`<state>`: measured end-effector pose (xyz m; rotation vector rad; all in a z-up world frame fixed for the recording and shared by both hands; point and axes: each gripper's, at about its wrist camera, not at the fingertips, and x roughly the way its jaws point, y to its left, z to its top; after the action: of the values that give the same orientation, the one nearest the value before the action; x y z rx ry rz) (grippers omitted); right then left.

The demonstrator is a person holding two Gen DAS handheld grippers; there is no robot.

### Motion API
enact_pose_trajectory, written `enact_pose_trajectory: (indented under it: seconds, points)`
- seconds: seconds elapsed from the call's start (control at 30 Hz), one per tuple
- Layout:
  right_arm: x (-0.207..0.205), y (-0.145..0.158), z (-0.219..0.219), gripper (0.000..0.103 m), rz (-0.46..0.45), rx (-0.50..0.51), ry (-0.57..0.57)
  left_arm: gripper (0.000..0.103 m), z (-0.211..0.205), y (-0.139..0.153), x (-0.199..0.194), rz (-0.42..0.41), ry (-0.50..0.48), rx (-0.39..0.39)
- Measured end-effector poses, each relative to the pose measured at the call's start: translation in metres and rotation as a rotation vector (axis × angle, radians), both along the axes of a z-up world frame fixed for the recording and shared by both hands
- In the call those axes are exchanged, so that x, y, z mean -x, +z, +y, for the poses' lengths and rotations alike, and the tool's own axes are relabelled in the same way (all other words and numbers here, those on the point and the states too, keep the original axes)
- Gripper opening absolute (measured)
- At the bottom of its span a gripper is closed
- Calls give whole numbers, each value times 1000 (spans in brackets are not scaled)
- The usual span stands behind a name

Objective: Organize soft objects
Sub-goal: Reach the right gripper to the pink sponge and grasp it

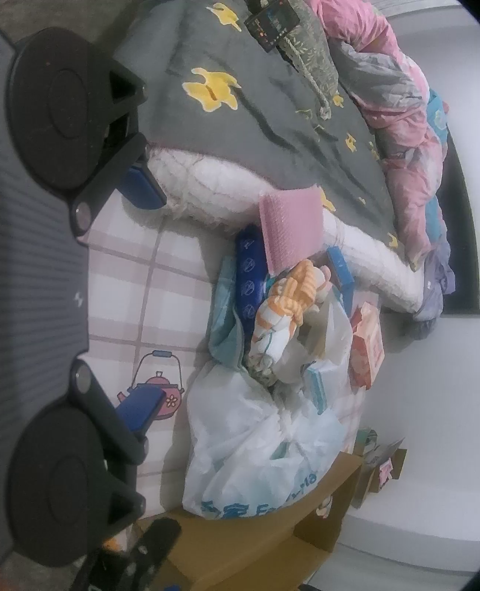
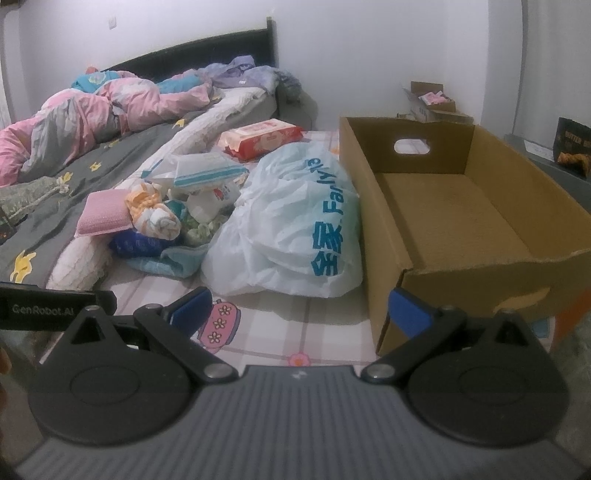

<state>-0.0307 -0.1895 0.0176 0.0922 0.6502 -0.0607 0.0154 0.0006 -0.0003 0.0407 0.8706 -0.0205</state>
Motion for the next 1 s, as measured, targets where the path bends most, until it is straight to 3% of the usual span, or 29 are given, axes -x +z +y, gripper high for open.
enact_pose_trajectory:
  seconds: [0.3,0.47,0.6,0.7,0.8,0.87,1.0]
  points:
    - [-26,39,15,102,-166,-35,127,103,31,22,-18,-92,-1,-9]
    - [-71,57,33,102,-206,-185,278,103,60,32,-33,-182,3,43]
    - [-121,57,53,100,-139,-334,376,100,76,29,-50,-203,-3,54]
    - [-155,50,70,83,-67,-419,430,90,85,24,-67,-189,-16,65]
    - [-192,41,94,67,37,-496,480,72,94,18,-84,-160,-33,109]
    - [-218,32,112,58,99,-504,496,61,99,14,-97,-137,-39,128]
    - [-270,18,143,57,223,-453,509,59,104,4,-122,-91,-39,147]
